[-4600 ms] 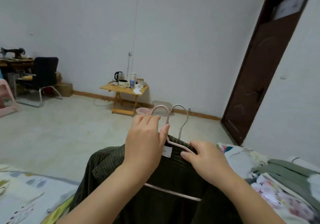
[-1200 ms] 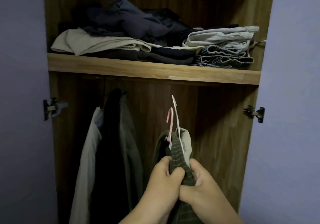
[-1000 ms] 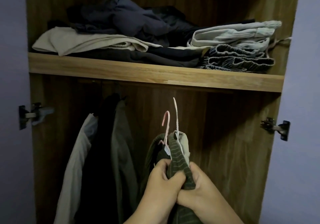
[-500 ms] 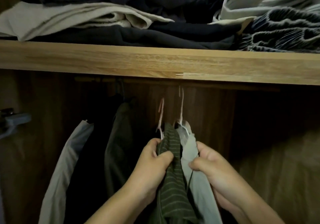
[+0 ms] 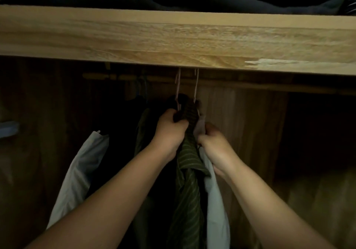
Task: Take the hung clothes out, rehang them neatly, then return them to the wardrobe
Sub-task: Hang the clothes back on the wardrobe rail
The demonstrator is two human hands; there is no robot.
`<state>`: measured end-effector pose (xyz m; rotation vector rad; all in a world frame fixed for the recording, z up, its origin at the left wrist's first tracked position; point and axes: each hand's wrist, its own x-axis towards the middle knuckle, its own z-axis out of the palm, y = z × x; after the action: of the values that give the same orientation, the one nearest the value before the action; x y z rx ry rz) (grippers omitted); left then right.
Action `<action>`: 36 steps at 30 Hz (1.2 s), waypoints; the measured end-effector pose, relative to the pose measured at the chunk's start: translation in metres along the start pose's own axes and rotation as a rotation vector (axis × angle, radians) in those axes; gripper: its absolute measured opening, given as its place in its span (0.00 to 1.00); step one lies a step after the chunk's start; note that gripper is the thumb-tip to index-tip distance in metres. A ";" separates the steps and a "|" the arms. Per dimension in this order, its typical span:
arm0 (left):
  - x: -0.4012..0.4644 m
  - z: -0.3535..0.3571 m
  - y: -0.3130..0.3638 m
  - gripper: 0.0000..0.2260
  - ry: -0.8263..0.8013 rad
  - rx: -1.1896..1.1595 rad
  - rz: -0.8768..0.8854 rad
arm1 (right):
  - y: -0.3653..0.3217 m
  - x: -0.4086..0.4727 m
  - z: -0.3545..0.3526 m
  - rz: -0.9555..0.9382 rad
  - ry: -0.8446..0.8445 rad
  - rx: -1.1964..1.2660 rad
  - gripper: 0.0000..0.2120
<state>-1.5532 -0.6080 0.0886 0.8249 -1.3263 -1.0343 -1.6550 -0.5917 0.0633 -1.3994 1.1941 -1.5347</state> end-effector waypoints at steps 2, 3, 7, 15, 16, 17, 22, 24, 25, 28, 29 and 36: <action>0.005 -0.001 -0.004 0.08 0.028 0.016 0.014 | 0.003 0.010 0.004 -0.008 0.004 0.010 0.20; 0.006 -0.002 -0.006 0.08 0.038 0.025 0.024 | 0.004 0.015 0.005 -0.012 0.012 0.010 0.21; 0.009 -0.016 -0.011 0.11 0.037 0.073 0.086 | 0.010 0.025 0.008 -0.040 0.042 -0.045 0.21; 0.028 -0.019 -0.015 0.12 0.071 0.157 0.109 | 0.015 0.038 0.009 -0.073 0.007 -0.057 0.19; 0.029 -0.019 -0.016 0.11 0.086 0.159 0.109 | 0.014 0.040 0.009 -0.071 -0.001 -0.058 0.18; 0.030 -0.019 -0.017 0.10 0.101 0.160 0.117 | 0.013 0.041 0.009 -0.078 -0.005 -0.063 0.18; 0.034 -0.025 -0.023 0.09 0.142 0.252 0.186 | 0.014 0.042 0.006 -0.105 0.001 -0.136 0.21; 0.039 -0.024 -0.022 0.08 0.165 0.271 0.151 | 0.014 0.043 0.005 -0.112 0.003 -0.170 0.22; 0.042 -0.022 -0.021 0.07 0.190 0.269 0.128 | 0.014 0.044 0.005 -0.119 0.002 -0.186 0.23; 0.050 -0.017 -0.016 0.06 0.234 0.262 0.051 | 0.014 0.045 0.004 -0.117 -0.018 -0.196 0.23; 0.051 -0.016 -0.016 0.07 0.232 0.278 0.032 | 0.014 0.045 0.004 -0.110 -0.032 -0.200 0.23; 0.042 -0.028 -0.030 0.10 0.190 0.496 0.005 | 0.021 0.039 0.018 -0.117 -0.091 -0.410 0.22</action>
<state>-1.5313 -0.6602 0.0736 1.2557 -1.4376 -0.6051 -1.6446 -0.6374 0.0547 -1.8121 1.4469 -1.3327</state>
